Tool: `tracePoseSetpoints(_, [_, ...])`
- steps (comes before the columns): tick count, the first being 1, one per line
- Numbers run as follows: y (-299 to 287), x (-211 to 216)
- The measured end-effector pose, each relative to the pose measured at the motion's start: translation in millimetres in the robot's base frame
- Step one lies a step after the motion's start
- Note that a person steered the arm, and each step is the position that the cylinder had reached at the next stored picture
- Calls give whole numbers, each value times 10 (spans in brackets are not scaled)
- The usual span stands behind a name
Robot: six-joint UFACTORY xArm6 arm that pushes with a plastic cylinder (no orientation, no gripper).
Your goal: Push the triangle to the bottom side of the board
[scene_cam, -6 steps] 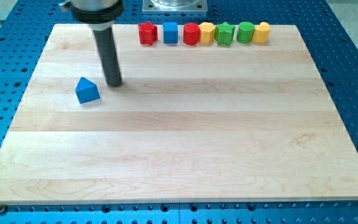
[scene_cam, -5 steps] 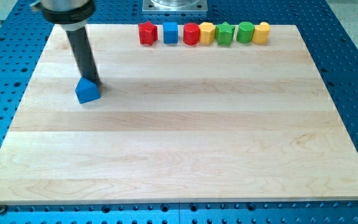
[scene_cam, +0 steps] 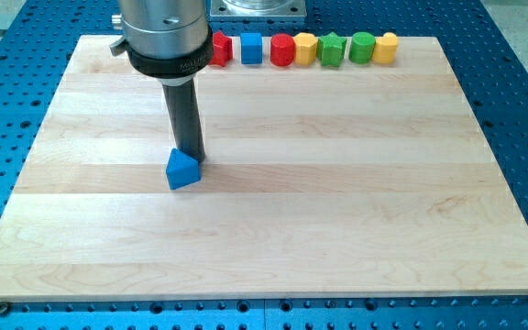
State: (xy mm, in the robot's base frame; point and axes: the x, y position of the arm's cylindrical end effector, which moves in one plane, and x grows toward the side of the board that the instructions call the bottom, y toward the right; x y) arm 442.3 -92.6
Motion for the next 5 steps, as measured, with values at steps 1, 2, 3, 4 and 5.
tracePoseSetpoints(1, [-194,152])
tracePoseSetpoints(2, [51,307])
tracePoseSetpoints(3, [-29,400])
tracePoseSetpoints(4, [166,524])
tracePoseSetpoints(5, [167,679])
